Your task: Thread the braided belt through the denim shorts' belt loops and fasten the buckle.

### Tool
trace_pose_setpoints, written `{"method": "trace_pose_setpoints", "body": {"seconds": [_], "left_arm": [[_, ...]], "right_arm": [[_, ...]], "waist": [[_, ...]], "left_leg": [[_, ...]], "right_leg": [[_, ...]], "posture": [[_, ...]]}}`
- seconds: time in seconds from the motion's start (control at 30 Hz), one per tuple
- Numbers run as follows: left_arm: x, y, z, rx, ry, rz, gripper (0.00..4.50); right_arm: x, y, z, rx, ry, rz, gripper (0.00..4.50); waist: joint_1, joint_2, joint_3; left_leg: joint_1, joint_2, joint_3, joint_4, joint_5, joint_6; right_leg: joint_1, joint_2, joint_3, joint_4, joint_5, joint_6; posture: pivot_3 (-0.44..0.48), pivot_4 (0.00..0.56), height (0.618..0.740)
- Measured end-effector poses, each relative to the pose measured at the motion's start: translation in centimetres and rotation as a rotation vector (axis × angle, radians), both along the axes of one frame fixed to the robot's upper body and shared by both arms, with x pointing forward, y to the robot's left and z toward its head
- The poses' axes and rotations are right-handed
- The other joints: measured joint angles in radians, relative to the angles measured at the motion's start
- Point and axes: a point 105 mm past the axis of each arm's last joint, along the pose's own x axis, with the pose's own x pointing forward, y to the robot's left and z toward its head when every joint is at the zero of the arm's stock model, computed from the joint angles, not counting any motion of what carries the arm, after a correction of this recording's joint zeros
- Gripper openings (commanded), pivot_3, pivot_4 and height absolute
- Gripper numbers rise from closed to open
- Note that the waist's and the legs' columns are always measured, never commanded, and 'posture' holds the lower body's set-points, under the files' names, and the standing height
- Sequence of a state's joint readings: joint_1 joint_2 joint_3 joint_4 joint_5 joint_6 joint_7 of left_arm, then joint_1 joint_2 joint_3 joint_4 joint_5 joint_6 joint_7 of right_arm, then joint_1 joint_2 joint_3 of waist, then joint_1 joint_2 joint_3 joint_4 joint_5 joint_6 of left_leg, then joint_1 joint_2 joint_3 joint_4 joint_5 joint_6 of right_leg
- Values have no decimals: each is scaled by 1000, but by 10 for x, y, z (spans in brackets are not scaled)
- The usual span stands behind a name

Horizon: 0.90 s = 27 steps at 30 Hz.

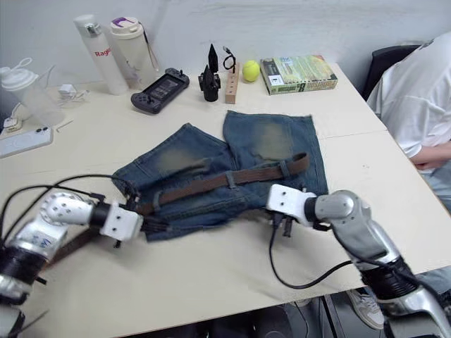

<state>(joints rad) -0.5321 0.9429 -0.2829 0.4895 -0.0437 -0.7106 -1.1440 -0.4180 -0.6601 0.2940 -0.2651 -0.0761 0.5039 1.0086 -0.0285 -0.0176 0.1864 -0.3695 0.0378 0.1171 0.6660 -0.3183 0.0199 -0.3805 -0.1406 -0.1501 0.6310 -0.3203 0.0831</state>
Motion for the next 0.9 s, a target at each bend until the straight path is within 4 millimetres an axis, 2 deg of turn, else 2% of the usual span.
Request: {"method": "trace_pose_setpoints", "body": {"seconds": [0.07, 0.17, 0.3, 0.6, 0.67, 0.73, 0.77, 0.87, 0.9], "left_arm": [[15, 11, 7, 40, -68, 33, 0], [32, 19, 12, 45, -126, 89, 0], [33, 15, 9, 1, -133, 87, 0], [33, 14, 4, -11, -170, 82, 0], [34, 11, 4, -22, -164, 81, 699], [34, 9, 7, -59, -152, 86, 1295], [32, 7, 9, -72, -143, 81, 1733], [28, 2, 13, -114, -112, 71, 2955], [24, 0, 15, -139, -76, 73, 3002]], "right_arm": [[4, 14, 1, 10, -26, -3, 17], [21, 23, 3, -28, -121, -39, 17], [34, 19, 3, -77, -207, -62, 17], [36, 15, -2, -97, -258, -43, 17], [35, 13, -3, -93, -252, -50, 0], [35, 11, -3, -84, -246, -57, 784], [35, 10, -2, -76, -244, -62, 1056], [34, 2, 4, -22, -196, -106, 2392], [31, -5, 5, 5, -157, -127, 2838]], "waist": [[2, 0, 0], [1, 0, 0], [3, -1, 0], [4, -2, -2], [7, -2, -4], [10, -2, -5], [11, -2, -5], [14, -1, -4], [16, -1, -4]], "left_leg": [[-2, -3, 1, 0, 0, 1], [-2, -7, 1, 0, 1, 3], [-2, -8, 1, 1, 1, 4], [1, -8, -2, 1, 1, 4], [0, -8, -3, 2, 1, 4], [-1, -8, -3, 2, 1, 5], [-1, -8, -4, 2, 1, 5], [-2, -8, -5, 1, 1, 5], [-3, -8, -7, 1, 1, 5]], "right_leg": [[-3, -2, -5, 4, 0, 0], [-3, -6, -7, 10, 0, 1], [-3, -7, -8, 11, 1, 2], [2, -8, -9, 9, 1, 3], [3, -8, -9, 8, 1, 3], [3, -8, -9, 7, 1, 3], [3, -8, -9, 6, 1, 3], [3, -8, -8, 5, 1, 3], [3, -8, -9, 5, 1, 3]], "posture": [[0, 150, 720], [0, 150, 720], [0, 150, 720], [0, 150, 720], [0, 150, 720], [0, 150, 720], [0, 150, 720], [0, 150, 720], [0, 150, 720]]}}
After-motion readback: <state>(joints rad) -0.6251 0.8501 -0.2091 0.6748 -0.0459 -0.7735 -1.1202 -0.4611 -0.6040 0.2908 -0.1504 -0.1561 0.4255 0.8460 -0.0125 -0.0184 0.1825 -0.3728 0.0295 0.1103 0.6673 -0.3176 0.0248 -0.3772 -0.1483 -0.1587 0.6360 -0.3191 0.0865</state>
